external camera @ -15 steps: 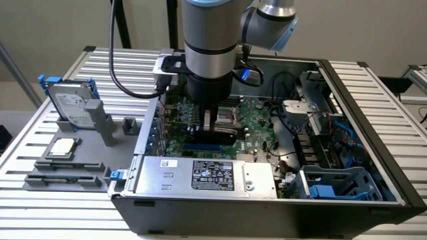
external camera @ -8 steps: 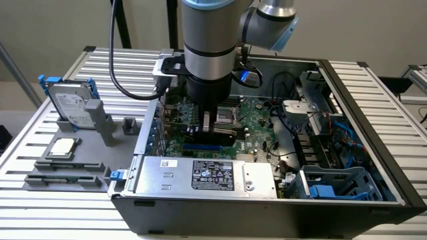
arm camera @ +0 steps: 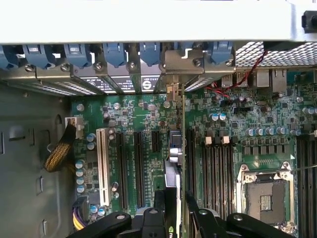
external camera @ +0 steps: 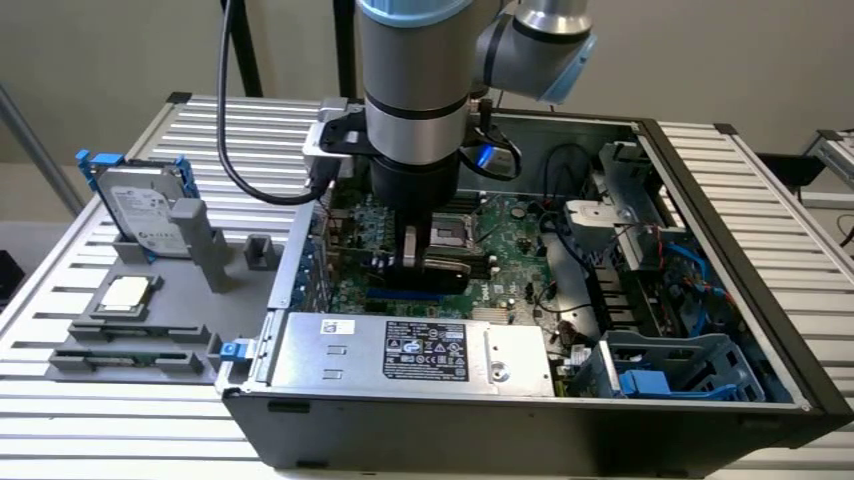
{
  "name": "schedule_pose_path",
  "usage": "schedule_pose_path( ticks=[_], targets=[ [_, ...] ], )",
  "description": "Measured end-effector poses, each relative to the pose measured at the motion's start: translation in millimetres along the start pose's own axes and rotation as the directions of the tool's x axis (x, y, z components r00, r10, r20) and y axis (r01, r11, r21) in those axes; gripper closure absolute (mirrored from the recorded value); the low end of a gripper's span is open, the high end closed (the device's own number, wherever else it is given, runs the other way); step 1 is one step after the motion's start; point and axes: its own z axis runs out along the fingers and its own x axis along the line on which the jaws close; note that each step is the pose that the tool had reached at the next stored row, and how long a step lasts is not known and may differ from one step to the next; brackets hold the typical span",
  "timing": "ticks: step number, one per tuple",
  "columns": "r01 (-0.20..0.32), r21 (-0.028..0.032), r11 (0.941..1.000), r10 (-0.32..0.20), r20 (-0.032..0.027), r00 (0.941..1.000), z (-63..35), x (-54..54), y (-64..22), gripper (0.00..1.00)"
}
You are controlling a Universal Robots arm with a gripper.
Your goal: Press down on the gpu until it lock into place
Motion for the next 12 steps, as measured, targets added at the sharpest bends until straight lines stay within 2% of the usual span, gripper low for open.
schedule_pose_path(
  ticks=[12],
  targets=[
    [0.000, -0.0011, 1.0000, 0.000, -0.0003, 1.0000, 4.6, -1.3, 0.4, 0.74]
  ],
)
